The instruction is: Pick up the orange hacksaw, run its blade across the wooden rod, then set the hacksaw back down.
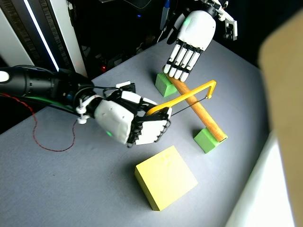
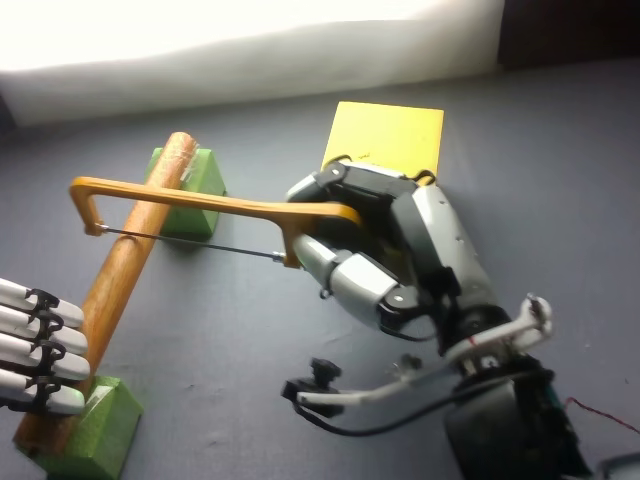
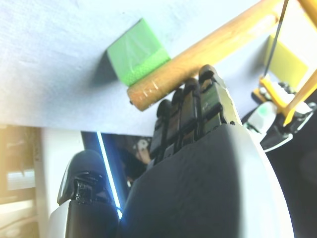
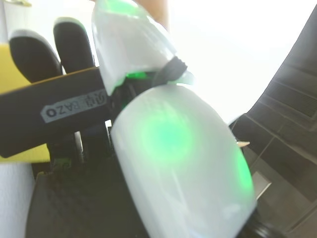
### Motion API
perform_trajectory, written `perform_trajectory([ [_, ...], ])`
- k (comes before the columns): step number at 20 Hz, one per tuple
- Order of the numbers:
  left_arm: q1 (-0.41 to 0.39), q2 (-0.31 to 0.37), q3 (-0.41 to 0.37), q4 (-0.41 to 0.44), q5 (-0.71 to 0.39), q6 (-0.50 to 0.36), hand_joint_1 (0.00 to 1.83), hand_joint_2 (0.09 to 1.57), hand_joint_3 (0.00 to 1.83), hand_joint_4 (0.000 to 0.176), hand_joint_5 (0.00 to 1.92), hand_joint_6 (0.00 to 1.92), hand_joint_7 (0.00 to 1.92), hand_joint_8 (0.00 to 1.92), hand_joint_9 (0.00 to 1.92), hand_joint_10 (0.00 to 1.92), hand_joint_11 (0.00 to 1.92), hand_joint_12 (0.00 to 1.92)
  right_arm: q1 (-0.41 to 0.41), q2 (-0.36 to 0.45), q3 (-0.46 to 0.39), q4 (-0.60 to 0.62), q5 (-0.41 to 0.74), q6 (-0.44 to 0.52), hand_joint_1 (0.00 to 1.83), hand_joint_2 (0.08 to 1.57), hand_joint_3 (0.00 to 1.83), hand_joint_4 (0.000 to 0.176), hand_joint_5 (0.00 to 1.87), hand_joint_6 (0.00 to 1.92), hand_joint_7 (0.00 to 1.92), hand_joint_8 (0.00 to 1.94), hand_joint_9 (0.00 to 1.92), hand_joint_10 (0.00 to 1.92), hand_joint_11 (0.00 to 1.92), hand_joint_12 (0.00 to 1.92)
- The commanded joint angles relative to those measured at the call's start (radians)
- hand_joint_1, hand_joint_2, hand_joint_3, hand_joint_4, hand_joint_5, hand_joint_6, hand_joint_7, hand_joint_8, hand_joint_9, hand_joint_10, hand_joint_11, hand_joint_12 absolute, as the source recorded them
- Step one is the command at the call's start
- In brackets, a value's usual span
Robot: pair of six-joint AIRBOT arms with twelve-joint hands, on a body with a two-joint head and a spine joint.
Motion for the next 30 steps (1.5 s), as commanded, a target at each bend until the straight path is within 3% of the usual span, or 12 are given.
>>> perform_trajectory([
  [1,-0.002,0.002,0.009,-0.045,0.005,0.001,0.08,1.28,0.01,0.000,0.07,0.00,0.07,0.00,0.05,0.00,0.01,0.04,-0.004,0.011,-0.012,-0.105,0.089,0.007,1.37,1.16,0.00,0.000,0.80,1.02,0.92,1.18,0.85,1.39,0.81,1.51],
  [5,-0.003,0.002,0.008,-0.048,0.005,0.001,0.10,1.28,0.00,0.000,0.08,0.01,0.09,0.01,0.06,0.01,0.02,0.01,-0.002,0.037,-0.031,-0.123,0.100,0.004,1.38,1.14,0.00,0.000,0.86,0.92,0.97,1.11,0.89,1.39,0.83,1.56],
  [6,-0.003,0.002,0.008,-0.048,0.005,0.001,0.09,1.28,0.00,0.000,0.09,0.01,0.09,0.01,0.05,0.01,0.02,0.01,0.010,0.043,-0.032,-0.125,0.110,-0.003,1.28,1.15,0.00,0.000,0.84,1.01,0.99,1.18,0.90,1.26,0.85,1.54],
  [9,-0.006,0.002,0.008,-0.048,0.005,0.001,0.09,1.29,0.00,0.000,0.06,0.00,0.06,0.00,0.03,0.00,0.00,0.00,0.060,0.070,-0.043,-0.125,0.138,-0.010,1.38,1.14,0.00,0.000,0.83,0.97,0.98,1.08,0.91,1.35,0.87,1.57],
  [10,-0.006,0.002,0.008,-0.048,0.005,0.001,0.10,1.28,0.00,0.000,0.07,0.01,0.07,0.01,0.04,0.01,0.01,0.01,0.070,0.079,-0.053,-0.124,0.141,-0.017,1.28,1.14,0.00,0.000,0.84,1.01,1.01,1.13,0.93,1.24,0.88,1.56],
  [14,-0.007,0.002,0.008,-0.048,0.005,0.001,0.11,1.28,0.00,0.000,0.10,0.01,0.10,0.01,0.06,0.01,0.03,0.02,0.098,0.159,-0.161,-0.087,0.167,-0.070,1.37,1.14,0.00,0.000,0.84,0.93,0.97,1.09,0.92,1.36,0.84,1.55],
  [17,-0.007,0.002,0.008,-0.048,0.005,0.001,0.07,1.29,0.00,0.000,0.06,0.00,0.06,0.00,0.03,0.00,0.00,0.00,0.088,0.240,-0.258,-0.076,0.167,-0.099,1.26,1.14,0.00,0.000,0.86,1.00,1.02,1.14,0.93,1.16,0.85,1.54],
  [19,-0.007,0.002,0.008,-0.048,0.005,0.001,0.09,1.29,0.00,0.000,0.07,0.01,0.06,0.00,0.03,0.00,0.01,0.00,0.066,0.294,-0.312,-0.076,0.168,-0.101,1.38,1.13,0.00,0.000,0.84,0.96,0.99,1.03,0.95,1.32,0.85,1.54],
  [22,-0.006,0.002,0.008,-0.048,0.005,0.001,0.12,1.28,0.00,0.000,0.10,0.01,0.10,0.01,0.07,0.01,0.03,0.02,0.011,0.359,-0.385,-0.075,0.204,-0.075,1.36,1.17,0.00,0.000,0.76,1.08,0.92,1.19,0.83,1.41,0.80,1.57],
  [24,-0.006,0.002,0.008,-0.048,0.006,0.001,0.07,1.28,0.00,0.000,0.09,0.00,0.09,0.00,0.06,0.01,0.03,0.03,-0.051,0.389,-0.437,-0.076,0.241,-0.055,1.37,1.15,0.00,0.000,0.83,0.97,0.97,1.11,0.89,1.37,0.82,1.58],
  [29,-0.007,0.002,0.007,-0.048,0.007,0.001,0.08,1.29,0.00,0.000,0.06,0.00,0.07,0.00,0.04,0.00,0.00,0.01,-0.194,0.388,-0.484,-0.075,0.290,0.009,1.25,1.14,0.00,0.000,0.87,0.99,1.01,1.17,0.93,1.18,0.86,1.53],
  [30,-0.007,0.002,0.006,-0.048,0.007,0.001,0.08,1.28,0.00,0.000,0.08,0.01,0.08,0.01,0.05,0.01,0.02,0.01,-0.211,0.373,-0.478,-0.060,0.293,0.036,1.36,1.13,0.00,0.000,0.85,0.94,0.99,1.08,0.94,1.30,0.86,1.51],
])
